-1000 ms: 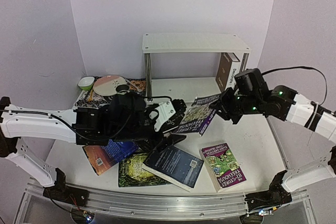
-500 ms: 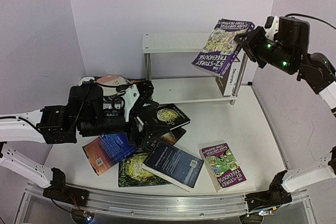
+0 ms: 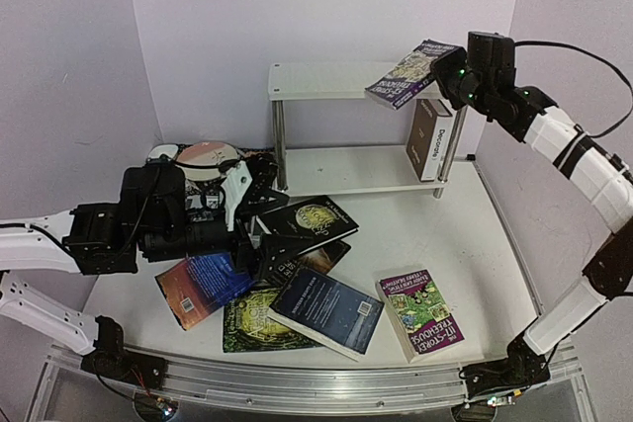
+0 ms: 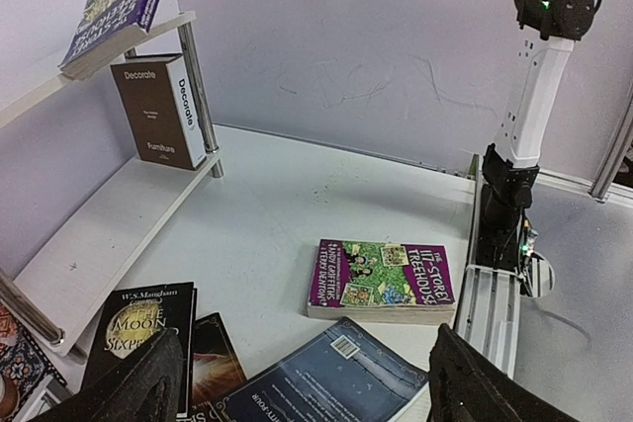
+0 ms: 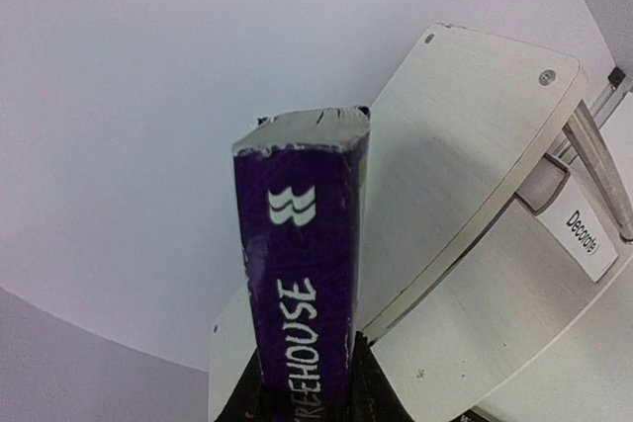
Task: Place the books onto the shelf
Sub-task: Place the book on the shelf.
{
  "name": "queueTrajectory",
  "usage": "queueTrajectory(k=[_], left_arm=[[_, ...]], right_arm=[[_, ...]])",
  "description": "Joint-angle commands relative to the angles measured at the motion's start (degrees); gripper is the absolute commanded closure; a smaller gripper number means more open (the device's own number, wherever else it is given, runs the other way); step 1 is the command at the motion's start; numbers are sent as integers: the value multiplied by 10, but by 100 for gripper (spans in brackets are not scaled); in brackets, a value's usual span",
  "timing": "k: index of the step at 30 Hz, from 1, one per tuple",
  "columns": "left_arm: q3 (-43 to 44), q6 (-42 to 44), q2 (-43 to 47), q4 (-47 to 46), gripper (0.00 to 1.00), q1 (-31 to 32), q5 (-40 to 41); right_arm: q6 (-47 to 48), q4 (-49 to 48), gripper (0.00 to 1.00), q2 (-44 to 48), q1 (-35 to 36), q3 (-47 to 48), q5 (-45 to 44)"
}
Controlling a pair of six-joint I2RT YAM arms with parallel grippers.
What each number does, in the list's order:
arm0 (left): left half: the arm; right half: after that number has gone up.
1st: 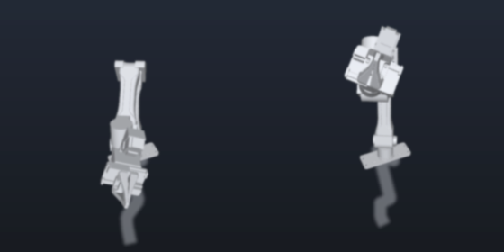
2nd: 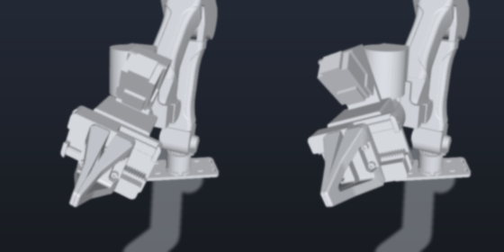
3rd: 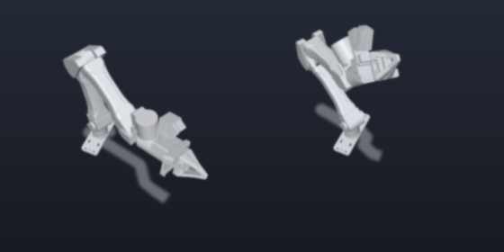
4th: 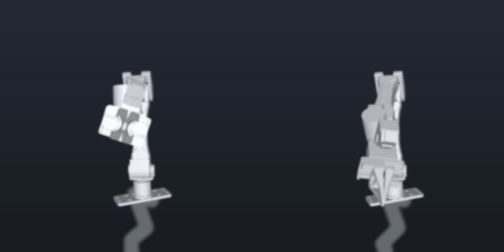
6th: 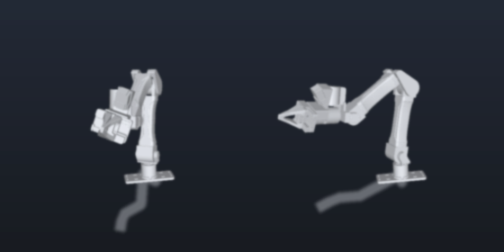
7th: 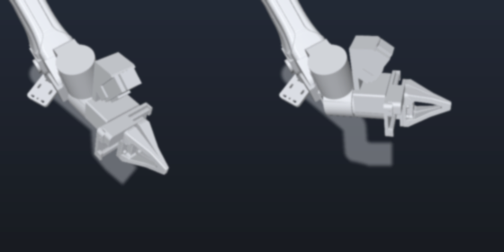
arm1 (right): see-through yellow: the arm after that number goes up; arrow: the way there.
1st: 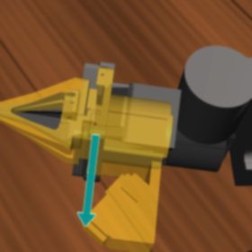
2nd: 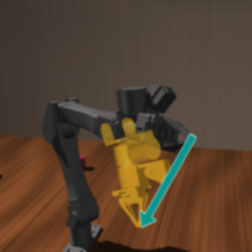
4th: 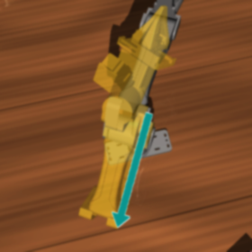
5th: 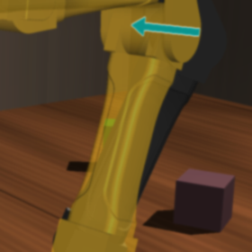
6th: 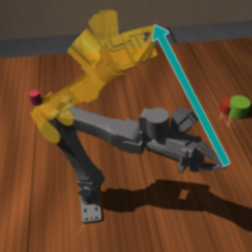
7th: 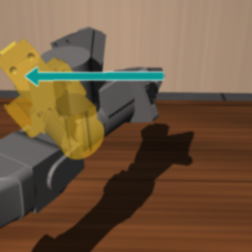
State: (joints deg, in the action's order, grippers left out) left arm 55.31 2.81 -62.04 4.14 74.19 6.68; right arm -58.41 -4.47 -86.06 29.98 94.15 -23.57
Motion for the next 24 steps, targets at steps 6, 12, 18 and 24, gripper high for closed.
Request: queueTrajectory(k=[6, 12, 18, 24], left_arm=[[-7, -15, 36, -17, 13, -1, 19], [-15, -22, 38, -14, 13, -2, 19], [-11, -18, 26, -13, 13, -2, 22], [-8, -22, 16, -12, 14, -2, 17]], right_arm=[[-196, -208, 100, -33, -84, -7, 25], [-258, -228, 100, -47, -122, -8, 29], [-287, -231, 100, -91, -124, 56, 54], [-313, -231, 100, -101, -124, 25, 23]])
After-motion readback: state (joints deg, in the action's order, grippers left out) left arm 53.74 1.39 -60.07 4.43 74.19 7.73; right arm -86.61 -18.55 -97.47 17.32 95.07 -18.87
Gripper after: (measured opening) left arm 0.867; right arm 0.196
